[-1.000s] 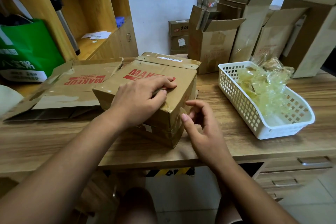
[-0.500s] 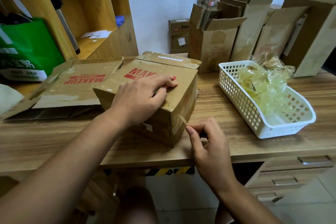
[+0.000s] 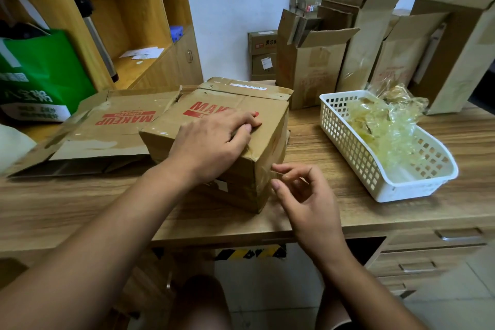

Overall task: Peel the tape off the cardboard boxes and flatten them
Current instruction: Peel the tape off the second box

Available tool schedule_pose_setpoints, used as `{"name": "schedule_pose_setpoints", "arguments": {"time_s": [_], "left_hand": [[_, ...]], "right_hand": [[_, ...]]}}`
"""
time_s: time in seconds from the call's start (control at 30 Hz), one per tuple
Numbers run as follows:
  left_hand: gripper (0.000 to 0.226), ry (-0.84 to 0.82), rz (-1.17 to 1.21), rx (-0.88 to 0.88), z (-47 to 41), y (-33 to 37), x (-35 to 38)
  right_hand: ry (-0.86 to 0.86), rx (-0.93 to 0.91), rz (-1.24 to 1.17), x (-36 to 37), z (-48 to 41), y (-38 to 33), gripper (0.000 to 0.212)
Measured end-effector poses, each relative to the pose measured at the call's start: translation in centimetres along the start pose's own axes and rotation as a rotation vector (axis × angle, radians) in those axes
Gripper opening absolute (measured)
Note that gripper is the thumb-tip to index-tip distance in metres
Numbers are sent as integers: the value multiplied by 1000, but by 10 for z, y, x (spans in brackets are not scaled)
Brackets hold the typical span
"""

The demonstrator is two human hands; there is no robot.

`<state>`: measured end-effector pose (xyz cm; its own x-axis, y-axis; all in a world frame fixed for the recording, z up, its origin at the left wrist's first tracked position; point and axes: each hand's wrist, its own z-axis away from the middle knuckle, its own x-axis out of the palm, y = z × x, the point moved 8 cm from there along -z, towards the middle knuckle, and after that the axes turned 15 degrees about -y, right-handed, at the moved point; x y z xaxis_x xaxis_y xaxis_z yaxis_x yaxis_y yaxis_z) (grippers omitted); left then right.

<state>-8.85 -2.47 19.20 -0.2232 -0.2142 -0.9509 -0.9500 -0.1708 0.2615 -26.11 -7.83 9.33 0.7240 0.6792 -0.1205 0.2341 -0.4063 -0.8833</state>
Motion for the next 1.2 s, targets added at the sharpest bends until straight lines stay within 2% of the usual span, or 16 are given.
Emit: {"name": "schedule_pose_setpoints", "arguments": {"time_s": [0.1, 0.23, 0.37, 0.5, 0.67, 0.9, 1.03, 1.2], "left_hand": [[60, -27, -32, 3, -3, 9, 3], [73, -153, 16, 81, -1, 10, 4], [83, -322, -132, 123, 5, 11, 15], [80, -287, -246, 119, 4, 13, 19], [83, -222, -284, 95, 1, 17, 20], [83, -217, -262, 51, -2, 21, 21], [83, -214, -234, 10, -4, 23, 22], [83, -302, -164, -15, -10, 20, 21]], "right_hand": [[62, 50, -46, -12, -10, 6, 23], [95, 84, -102, -24, -21, 8, 29], [91, 82, -64, -29, -28, 8, 29], [61, 89, 46, -29, -22, 8, 21], [79, 61, 155, -23, 4, 2, 27], [50, 1, 91, -12, 22, -6, 32], [102, 52, 87, -20, 16, -4, 24], [47, 100, 271, -27, -2, 3, 43]]}}
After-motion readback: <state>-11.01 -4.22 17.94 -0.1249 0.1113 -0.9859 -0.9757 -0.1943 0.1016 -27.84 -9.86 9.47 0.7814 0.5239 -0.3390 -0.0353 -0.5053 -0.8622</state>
